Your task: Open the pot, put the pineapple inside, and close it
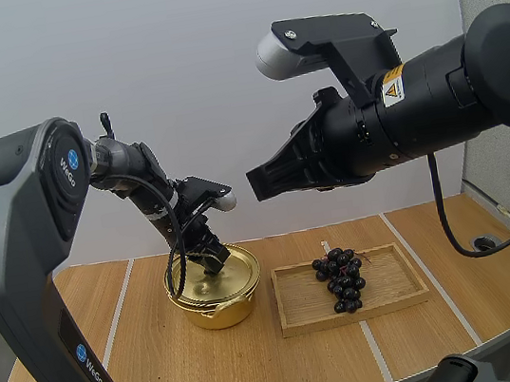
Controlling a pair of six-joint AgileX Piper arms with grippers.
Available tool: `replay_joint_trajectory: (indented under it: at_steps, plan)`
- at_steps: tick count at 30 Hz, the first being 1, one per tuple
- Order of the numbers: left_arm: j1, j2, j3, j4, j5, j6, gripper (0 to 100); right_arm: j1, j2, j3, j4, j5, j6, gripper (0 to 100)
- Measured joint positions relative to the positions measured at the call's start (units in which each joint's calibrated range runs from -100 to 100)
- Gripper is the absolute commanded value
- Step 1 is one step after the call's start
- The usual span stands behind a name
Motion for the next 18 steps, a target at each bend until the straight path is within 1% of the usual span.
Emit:
replay_joint_trajectory:
  at_steps: [2,3,5,6,7,9,10,11,18]
  plan:
    - [0.00,0.00,0.00,0.00,0.00,0.00,0,0.00,0.00,0.00,0.00,0.00,0.00,0]
    - [0.00,0.00,0.00,0.00,0.00,0.00,2,0.00,0.00,0.00,0.00,0.00,0.00,0]
    - [0.00,0.00,0.00,0.00,0.00,0.00,11,0.00,0.00,0.00,0.00,0.00,0.00,0]
    - [0.00,0.00,0.00,0.00,0.00,0.00,25,0.00,0.00,0.00,0.00,0.00,0.00,0]
    - [0.00,0.00,0.00,0.00,0.00,0.00,36,0.00,0.00,0.00,0.00,0.00,0.00,0]
    - [0.00,0.00,0.00,0.00,0.18,0.00,62,0.00,0.00,0.00,0.00,0.00,0.00,0]
    - [0.00,0.00,0.00,0.00,0.18,0.00,93,0.00,0.00,0.00,0.00,0.00,0.00,0]
    - [0.00,0.00,0.00,0.00,0.18,0.00,100,0.00,0.00,0.00,0.00,0.00,0.00,0]
    - [0.00,0.00,0.00,-0.10,5.37,0.47,100,0.00,0.00,0.00,0.00,0.00,0.00,0]
